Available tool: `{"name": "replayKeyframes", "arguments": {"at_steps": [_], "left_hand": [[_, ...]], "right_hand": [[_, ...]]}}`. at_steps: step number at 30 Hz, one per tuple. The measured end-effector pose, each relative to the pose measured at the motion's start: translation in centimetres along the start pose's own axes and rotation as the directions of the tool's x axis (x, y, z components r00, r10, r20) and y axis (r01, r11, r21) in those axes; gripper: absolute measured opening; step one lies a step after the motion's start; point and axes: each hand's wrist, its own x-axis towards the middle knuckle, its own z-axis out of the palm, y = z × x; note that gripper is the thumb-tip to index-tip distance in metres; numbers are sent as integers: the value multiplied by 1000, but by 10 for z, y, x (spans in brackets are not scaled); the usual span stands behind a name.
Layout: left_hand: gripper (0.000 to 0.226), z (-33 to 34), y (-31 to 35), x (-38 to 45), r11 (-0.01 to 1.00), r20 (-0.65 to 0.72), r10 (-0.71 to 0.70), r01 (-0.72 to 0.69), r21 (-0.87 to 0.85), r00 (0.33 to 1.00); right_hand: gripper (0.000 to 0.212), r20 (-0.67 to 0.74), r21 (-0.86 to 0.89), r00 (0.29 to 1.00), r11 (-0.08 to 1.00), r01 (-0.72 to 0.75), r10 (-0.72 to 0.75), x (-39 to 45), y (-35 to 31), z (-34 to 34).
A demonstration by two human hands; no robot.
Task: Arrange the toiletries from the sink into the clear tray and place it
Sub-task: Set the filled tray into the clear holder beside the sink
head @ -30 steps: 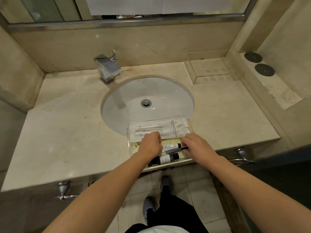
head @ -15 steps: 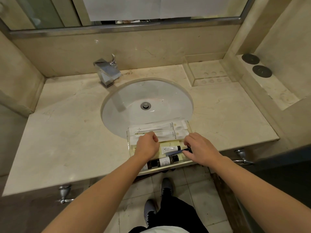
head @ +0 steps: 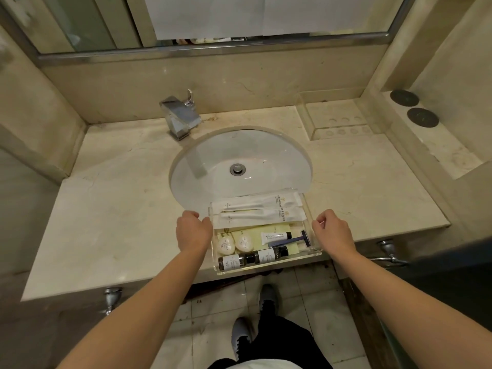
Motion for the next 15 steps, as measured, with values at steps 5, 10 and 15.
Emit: {"name": "replayKeyframes", "arguments": {"at_steps": [5,10,15], "left_hand": [[26,1,-5,-4,993,179,-90,101,-54,980],[23,6,-5,-4,989,198,-112,128,-70,974],[18,13,4,-1,990,163,-93,108,-88,982]], "right_hand": [[26,101,-31,993,998,-60,63,2,1,9],[28,128,-79,988,994,-79,88,5,-1,13],[27,80,-82,991,992,-99,106,8,3,12]]}}
